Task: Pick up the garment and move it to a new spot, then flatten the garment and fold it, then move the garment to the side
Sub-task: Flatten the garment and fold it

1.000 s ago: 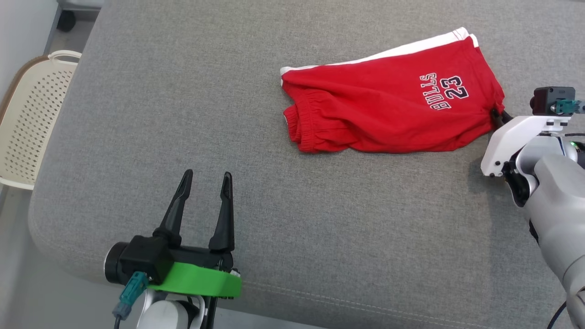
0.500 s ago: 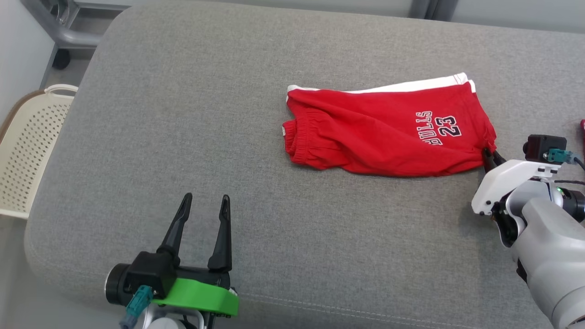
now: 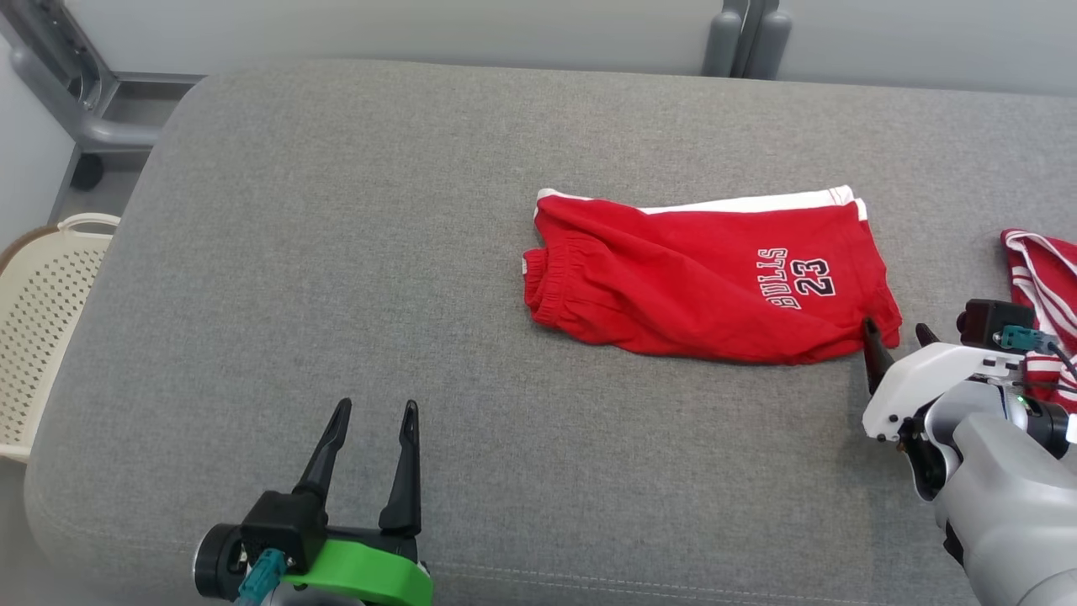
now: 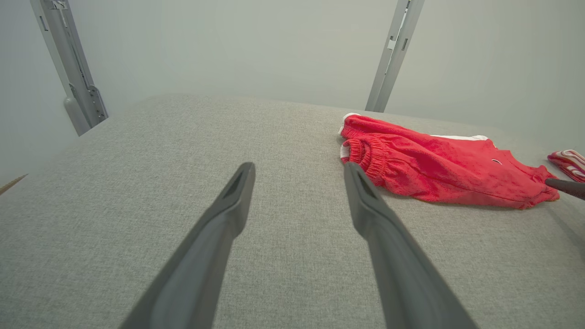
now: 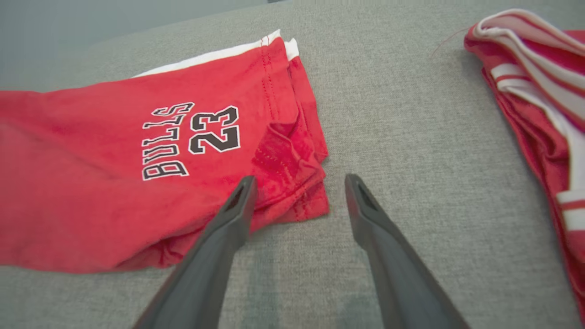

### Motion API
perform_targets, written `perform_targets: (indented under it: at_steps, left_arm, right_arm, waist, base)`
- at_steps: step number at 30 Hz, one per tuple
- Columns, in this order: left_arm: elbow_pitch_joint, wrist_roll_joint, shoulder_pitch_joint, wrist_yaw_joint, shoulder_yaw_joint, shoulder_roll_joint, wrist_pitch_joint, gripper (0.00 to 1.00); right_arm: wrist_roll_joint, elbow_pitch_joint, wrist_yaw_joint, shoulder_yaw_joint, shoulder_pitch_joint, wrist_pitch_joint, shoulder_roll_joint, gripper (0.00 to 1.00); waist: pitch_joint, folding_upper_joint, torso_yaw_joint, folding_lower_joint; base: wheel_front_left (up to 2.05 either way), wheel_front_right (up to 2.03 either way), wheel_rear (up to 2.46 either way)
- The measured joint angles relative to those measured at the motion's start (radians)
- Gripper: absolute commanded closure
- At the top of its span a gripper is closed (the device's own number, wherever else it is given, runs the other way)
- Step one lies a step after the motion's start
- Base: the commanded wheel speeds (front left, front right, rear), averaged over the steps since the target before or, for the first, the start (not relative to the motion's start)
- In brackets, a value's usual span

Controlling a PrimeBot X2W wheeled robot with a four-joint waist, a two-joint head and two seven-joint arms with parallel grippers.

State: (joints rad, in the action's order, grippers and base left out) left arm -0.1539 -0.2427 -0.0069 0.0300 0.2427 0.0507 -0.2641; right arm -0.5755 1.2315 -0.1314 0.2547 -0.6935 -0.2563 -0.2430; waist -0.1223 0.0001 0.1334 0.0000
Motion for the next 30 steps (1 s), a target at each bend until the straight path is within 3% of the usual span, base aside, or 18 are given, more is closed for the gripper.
perform_targets:
  at_steps: [6, 10, 19, 30]
  left_arm:
    - [-0.043, -0.008, 0.005, -0.015, -0.012, 0.0, 0.0, 0.0]
    - [-0.08, -0.019, 0.008, -0.03, -0.026, 0.0, 0.004, 0.0]
    - [-0.125, -0.035, 0.008, -0.066, -0.066, 0.027, 0.035, 0.0]
    - [-0.097, -0.073, 0.007, -0.03, -0.129, 0.037, 0.003, 0.0]
  right_arm:
    - [0.035, -0.089, 0.0, -0.033, 0.039, -0.002, 0.001, 0.0]
    - [0.092, -0.237, 0.0, -0.095, 0.119, -0.005, 0.004, 0.0]
    - [0.221, -0.583, 0.0, -0.234, 0.362, -0.005, 0.09, 0.0]
    - [0.326, -0.902, 0.0, -0.276, 0.559, -0.005, 0.172, 0.0]
  waist:
    - [0.031, 0.0, -0.014, 0.0]
    - [0.065, 0.0, -0.025, 0.0]
    - [0.149, 0.0, -0.058, 0.0]
    - [0.196, 0.0, -0.113, 0.0]
  base:
    - [0.0, 0.0, 0.0]
    - [0.0, 0.0, 0.0]
    - [0.0, 0.0, 0.0]
    - [0.0, 0.0, 0.0]
